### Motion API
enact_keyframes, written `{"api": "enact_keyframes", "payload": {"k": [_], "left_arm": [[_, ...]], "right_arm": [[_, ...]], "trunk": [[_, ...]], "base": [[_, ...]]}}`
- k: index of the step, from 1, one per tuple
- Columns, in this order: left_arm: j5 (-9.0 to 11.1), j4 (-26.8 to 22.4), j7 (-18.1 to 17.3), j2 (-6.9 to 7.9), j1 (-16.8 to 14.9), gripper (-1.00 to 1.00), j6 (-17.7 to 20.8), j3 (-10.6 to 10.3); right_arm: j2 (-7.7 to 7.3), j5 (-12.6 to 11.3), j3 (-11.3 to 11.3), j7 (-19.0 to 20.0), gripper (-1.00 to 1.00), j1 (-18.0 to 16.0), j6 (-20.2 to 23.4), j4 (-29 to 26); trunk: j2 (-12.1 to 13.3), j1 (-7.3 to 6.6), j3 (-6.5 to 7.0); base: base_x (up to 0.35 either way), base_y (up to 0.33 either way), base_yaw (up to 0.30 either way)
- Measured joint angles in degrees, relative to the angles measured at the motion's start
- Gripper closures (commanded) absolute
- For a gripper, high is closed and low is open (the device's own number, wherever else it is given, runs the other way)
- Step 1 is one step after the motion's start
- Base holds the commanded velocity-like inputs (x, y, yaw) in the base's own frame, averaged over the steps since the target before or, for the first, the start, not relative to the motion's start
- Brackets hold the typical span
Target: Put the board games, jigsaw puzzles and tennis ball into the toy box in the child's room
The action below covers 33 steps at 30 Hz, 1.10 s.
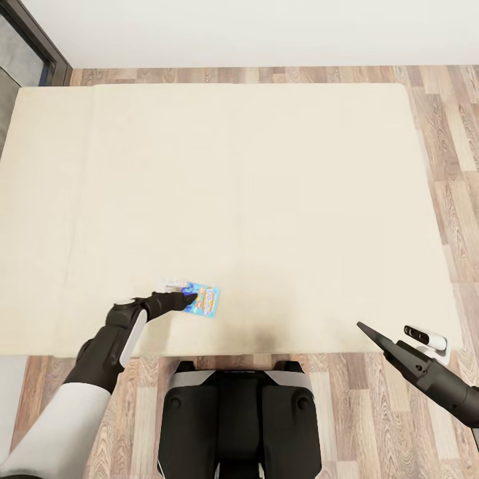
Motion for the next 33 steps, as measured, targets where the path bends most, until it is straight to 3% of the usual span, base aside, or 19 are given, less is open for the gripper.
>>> {"api": "enact_keyframes", "payload": {"k": [33], "left_arm": [[-0.2, 0.05, -0.58, -0.24, 0.0, -1.0, -0.07, -0.21]], "right_arm": [[0.0, 0.0, 0.02, 0.02, -1.0, 0.02, 0.0, 0.04]], "trunk": [[0.0, 0.0, -1.29]], "base": [[0.0, 0.0, 0.0]]}}
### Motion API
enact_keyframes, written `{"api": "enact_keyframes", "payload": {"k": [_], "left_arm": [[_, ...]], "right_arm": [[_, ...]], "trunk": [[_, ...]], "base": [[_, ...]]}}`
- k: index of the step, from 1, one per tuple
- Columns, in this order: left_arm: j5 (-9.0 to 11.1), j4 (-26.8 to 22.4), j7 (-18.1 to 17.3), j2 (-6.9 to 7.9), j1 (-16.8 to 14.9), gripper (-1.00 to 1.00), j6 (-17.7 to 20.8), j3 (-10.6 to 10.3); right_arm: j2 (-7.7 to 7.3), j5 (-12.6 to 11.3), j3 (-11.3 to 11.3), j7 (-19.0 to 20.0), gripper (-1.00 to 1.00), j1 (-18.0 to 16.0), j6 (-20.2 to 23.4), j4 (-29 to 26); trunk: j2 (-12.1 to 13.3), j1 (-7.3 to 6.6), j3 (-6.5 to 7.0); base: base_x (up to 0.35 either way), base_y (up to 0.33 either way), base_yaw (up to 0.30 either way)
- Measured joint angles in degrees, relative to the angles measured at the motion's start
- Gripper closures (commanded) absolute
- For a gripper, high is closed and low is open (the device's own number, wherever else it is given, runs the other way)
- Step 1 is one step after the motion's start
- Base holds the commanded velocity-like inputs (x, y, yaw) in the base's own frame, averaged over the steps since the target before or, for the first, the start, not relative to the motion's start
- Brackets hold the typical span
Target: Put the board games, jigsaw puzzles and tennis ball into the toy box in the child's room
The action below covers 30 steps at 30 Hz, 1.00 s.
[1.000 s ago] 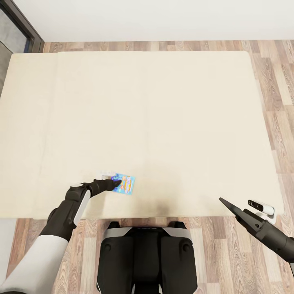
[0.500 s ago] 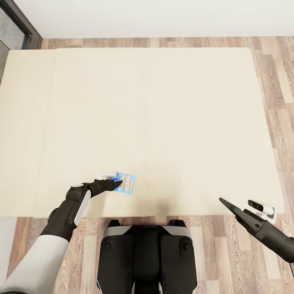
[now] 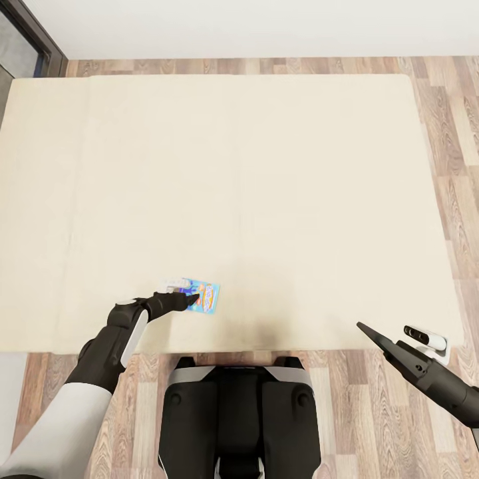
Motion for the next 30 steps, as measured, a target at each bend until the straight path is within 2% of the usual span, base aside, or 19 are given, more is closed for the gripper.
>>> {"api": "enact_keyframes", "payload": {"k": [11, 20, 30], "left_arm": [[0.06, -0.06, 0.03, -0.08, 0.0, -1.0, -0.05, -0.08], [0.06, -0.1, 0.05, -0.08, 0.0, -1.0, -0.01, -0.12], [0.07, -0.15, 0.04, -0.09, 0.03, -1.0, 0.01, -0.1]], "right_arm": [[0.0, 0.0, -0.02, 0.0, -1.0, 0.0, 0.0, 0.0], [0.0, -0.03, -0.03, 0.07, -1.0, -0.02, 0.0, -0.01], [-0.03, -0.07, -0.02, 0.01, -1.0, -0.01, 0.0, 0.09]], "trunk": [[0.0, 0.0, -0.01], [0.0, 0.0, -0.01], [0.0, 0.0, -0.01]], "base": [[0.0, -0.003, 0.0], [0.0, -0.164, 0.0], [0.0, -0.014, 0.0]]}}
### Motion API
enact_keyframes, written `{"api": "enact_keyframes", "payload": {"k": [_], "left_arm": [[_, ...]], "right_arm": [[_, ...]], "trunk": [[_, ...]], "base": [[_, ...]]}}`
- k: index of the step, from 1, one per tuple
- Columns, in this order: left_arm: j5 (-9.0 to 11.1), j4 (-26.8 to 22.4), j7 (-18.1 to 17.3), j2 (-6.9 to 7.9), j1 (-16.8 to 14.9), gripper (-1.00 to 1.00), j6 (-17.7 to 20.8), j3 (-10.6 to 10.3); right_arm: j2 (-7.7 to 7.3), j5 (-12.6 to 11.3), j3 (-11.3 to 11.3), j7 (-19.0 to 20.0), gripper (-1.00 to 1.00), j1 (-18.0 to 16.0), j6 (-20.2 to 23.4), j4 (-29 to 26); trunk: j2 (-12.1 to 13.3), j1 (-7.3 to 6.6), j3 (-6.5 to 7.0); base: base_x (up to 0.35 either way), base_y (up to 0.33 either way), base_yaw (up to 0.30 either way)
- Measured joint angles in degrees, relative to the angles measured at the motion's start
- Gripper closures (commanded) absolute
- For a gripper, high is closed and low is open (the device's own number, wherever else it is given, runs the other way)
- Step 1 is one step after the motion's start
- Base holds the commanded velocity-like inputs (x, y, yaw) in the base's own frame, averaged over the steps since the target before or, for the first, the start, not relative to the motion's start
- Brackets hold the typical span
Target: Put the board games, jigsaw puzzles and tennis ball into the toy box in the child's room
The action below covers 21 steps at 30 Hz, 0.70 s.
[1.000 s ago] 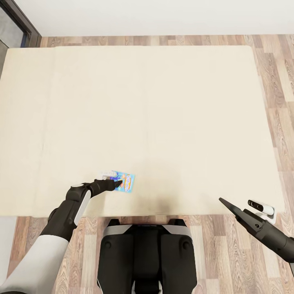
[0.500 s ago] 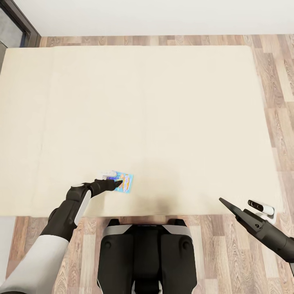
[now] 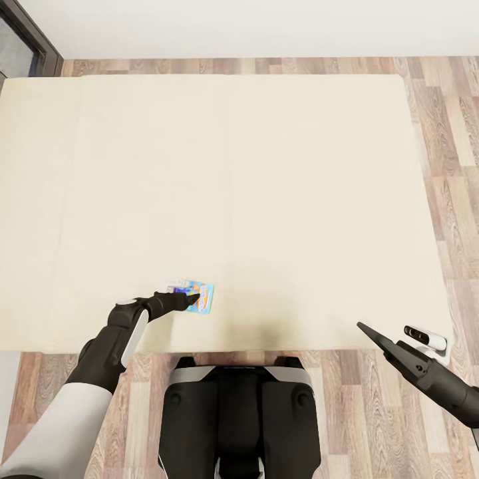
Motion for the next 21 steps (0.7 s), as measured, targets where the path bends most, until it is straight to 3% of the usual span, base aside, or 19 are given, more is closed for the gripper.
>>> {"api": "enact_keyframes", "payload": {"k": [21], "left_arm": [[-0.02, -0.06, 0.0, 0.0, 0.06, -1.0, 0.07, -0.08]], "right_arm": [[-0.01, 0.06, 0.0, 0.01, -1.0, -0.01, -0.03, 0.0]], "trunk": [[0.0, 0.0, 0.0]], "base": [[0.0, -0.003, 0.0]]}}
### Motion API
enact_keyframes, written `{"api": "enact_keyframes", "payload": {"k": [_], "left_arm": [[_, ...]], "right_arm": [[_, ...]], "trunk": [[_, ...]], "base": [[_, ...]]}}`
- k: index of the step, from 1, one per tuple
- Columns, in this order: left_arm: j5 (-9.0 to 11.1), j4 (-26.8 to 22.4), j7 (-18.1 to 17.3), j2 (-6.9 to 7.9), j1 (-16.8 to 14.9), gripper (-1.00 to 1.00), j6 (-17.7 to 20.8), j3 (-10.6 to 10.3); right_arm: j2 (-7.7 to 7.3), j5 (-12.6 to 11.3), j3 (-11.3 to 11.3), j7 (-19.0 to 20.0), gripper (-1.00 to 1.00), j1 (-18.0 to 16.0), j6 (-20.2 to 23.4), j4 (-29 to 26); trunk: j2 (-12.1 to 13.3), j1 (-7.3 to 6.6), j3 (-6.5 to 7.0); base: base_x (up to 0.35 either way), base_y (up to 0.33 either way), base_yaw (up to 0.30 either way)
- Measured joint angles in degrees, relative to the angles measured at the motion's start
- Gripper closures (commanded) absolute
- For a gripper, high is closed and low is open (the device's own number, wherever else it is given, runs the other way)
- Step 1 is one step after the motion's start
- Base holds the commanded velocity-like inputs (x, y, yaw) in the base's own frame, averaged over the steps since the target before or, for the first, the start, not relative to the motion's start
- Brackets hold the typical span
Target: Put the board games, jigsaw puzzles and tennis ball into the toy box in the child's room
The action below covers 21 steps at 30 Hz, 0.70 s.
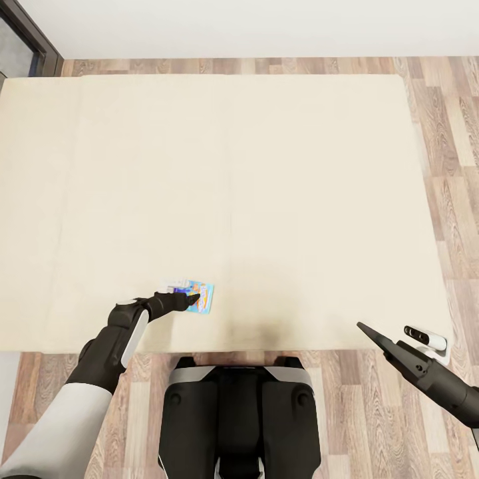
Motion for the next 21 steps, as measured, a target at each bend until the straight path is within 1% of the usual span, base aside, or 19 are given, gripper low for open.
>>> {"api": "enact_keyframes", "payload": {"k": [4, 7, 11, 18, 21], "left_arm": [[0.04, 0.02, 0.06, -0.04, -0.01, -1.0, -0.01, -0.01], [0.01, 0.02, 0.0, -0.52, -0.01, -1.0, -0.02, -0.02], [-0.05, 0.01, -0.03, -0.94, 0.0, -1.0, 0.01, -0.01], [-0.03, 0.02, 0.05, -1.07, -0.01, -1.0, 0.0, -0.02], [-0.08, 0.01, 0.02, -1.13, 0.0, -1.0, 0.0, -0.01]], "right_arm": [[0.03, 0.02, -0.01, -0.02, -1.0, 0.01, 0.03, -0.02], [0.04, 0.02, -0.01, -0.01, -1.0, 0.02, 0.03, -0.03], [-0.02, 0.02, 0.0, 0.03, -1.0, 0.0, 0.02, -0.01], [-0.04, 0.02, -0.01, 0.06, -1.0, 0.01, 0.03, -0.02], [-0.05, 0.02, -0.01, 0.06, -1.0, 0.0, 0.03, -0.01]], "trunk": [[0.0, 0.0, 0.0], [0.0, 0.0, 0.0], [0.0, 0.0, 0.0], [0.0, 0.0, 0.0], [0.0, 0.0, 0.0]], "base": [[0.0, -0.194, 0.0], [0.0, -0.229, 0.0], [0.0, -0.097, 0.0], [0.0, -0.197, 0.0], [0.0, -0.129, 0.0]]}}
